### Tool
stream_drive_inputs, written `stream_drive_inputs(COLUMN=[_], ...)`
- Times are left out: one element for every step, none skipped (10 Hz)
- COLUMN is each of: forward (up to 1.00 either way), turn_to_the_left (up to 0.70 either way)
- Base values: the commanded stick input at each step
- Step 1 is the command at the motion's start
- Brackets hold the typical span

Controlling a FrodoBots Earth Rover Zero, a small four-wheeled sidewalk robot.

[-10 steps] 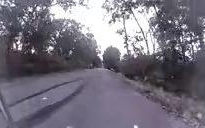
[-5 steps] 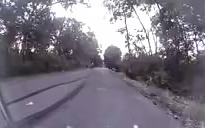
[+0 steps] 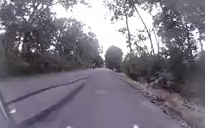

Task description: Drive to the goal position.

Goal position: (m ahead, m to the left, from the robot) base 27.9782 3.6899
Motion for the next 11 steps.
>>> stream_drive_inputs(forward=[0.70,0.70,0.70,0.70,0.70,0.70,0.70,0.70,0.70,0.70,0.70], turn_to_the_left=[0.00,0.00,0.00,0.00,0.00,0.00,0.00,0.00,0.00,0.00,0.00])
